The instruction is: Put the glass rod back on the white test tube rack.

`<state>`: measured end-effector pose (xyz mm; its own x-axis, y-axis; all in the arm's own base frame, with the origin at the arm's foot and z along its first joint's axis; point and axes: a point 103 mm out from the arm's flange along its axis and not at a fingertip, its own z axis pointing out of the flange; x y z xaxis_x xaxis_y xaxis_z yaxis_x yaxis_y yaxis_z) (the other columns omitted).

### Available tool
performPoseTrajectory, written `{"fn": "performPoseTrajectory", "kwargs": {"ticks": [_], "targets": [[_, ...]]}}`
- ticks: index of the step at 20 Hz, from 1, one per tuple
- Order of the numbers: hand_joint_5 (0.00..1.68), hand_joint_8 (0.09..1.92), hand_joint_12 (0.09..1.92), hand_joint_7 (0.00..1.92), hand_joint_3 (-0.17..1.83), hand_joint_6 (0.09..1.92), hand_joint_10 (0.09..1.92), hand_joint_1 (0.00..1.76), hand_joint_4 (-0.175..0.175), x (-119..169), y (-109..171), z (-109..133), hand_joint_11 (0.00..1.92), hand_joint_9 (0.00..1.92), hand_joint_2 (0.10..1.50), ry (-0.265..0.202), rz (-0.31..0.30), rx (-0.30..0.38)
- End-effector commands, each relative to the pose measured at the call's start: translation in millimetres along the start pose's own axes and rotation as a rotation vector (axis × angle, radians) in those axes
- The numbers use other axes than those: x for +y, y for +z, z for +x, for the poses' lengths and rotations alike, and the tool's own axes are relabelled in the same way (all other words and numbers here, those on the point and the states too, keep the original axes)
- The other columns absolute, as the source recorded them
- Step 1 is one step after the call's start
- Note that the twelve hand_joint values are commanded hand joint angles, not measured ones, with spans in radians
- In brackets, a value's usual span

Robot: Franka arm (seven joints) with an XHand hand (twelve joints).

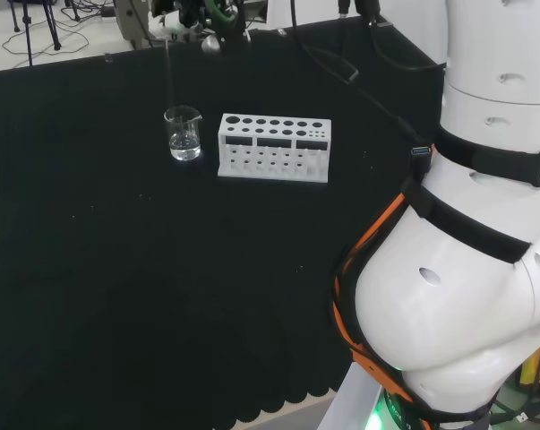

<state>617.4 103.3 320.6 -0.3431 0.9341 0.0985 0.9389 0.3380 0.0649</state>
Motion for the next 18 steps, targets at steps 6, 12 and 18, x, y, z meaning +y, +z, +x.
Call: {"fn": "performPoseTrajectory", "kwargs": {"ticks": [6,12,18], "targets": [[1.34,1.02,1.0,1.18,-0.17,0.09,0.68,1.3,-0.175,-24.5,-42.0,-43.0,1.54,1.82,1.11,0.093,-0.056,-0.02],[1.34,1.02,1.0,1.18,-0.17,0.09,0.68,1.3,-0.175,-39.6,-49.6,-72.2,1.54,1.82,1.11,0.154,-0.069,-0.021],[1.34,1.02,1.0,1.18,-0.16,0.09,0.68,1.3,-0.175,-53.1,-55.1,-96.3,1.54,1.82,1.11,0.195,-0.076,-0.026]]}}
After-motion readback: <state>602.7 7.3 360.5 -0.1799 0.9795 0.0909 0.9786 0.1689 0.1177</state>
